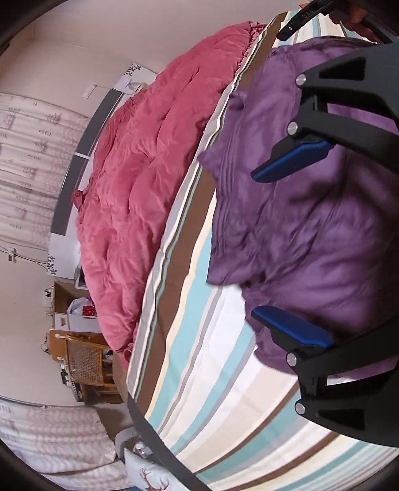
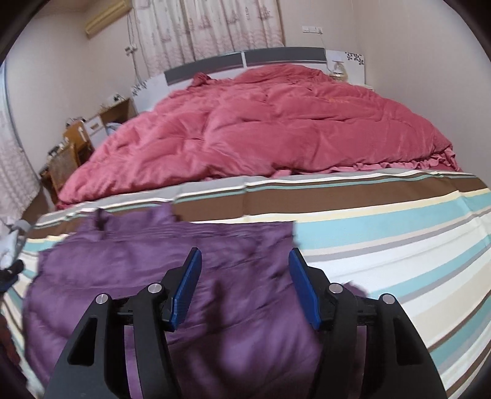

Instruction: Fold large clothes

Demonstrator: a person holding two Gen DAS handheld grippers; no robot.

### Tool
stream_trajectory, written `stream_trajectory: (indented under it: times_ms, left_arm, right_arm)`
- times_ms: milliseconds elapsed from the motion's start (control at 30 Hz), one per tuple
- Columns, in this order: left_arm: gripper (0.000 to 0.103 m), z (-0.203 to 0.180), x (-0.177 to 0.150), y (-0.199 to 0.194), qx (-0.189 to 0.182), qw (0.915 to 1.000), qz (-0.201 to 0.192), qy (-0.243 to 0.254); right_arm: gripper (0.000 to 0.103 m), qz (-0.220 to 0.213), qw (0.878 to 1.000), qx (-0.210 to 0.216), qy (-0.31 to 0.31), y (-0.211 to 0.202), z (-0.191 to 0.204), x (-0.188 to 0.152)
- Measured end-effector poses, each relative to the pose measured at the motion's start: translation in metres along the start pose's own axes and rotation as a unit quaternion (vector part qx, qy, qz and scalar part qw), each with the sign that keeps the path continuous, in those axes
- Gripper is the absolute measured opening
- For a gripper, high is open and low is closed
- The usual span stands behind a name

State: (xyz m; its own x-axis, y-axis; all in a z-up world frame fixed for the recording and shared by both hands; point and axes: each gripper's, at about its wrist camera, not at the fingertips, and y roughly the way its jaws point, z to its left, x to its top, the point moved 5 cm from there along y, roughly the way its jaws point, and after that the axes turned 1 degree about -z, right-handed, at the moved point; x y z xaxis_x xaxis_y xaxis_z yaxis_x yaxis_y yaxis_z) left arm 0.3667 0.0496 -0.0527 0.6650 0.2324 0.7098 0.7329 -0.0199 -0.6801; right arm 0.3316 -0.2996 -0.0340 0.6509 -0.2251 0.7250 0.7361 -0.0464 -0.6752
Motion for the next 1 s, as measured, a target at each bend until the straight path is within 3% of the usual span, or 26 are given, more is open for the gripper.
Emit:
stream_trajectory:
  times_ms: [133,300,400,567,733,900,1000]
  left_arm:
    - [0.082,-0.036,-0.005,-0.004,0.003,0.9995,-0.001,0.032]
    - [0.082,-0.070,-0.012,0.016,0.029,0.9964,0.005,0.079]
    - [0.082,-0.075,-0.028,0.035,0.045,0.9939,0.020,0.099]
    - [0.082,-0.072,-0.047,0.039,0.048,0.9945,-0.013,0.093]
    - [0.083,-0.075,-0.052,0.045,0.070,0.9920,-0.003,0.105]
    - [0.083,-0.074,-0.051,0.044,0.061,0.9928,0.014,0.103]
    - [0.083,-0.068,-0.048,0.030,0.044,0.9934,0.022,0.103]
  right_arm:
    - [0.059,0.004,1.000,0.020,-0.021,-0.001,0.037,0.000]
    - [0.059,0.005,0.997,0.013,-0.081,0.018,0.078,-0.003]
    - [0.059,0.025,0.995,0.008,-0.096,0.038,0.083,-0.015]
    - [0.059,0.035,0.995,0.001,-0.089,0.057,0.081,-0.029]
    - [0.059,0.043,0.992,-0.028,-0.115,0.070,0.088,-0.036]
    - [0.059,0.049,0.993,-0.016,-0.107,0.068,0.085,-0.034]
    - [0.059,0.033,0.996,0.001,-0.085,0.046,0.077,-0.028]
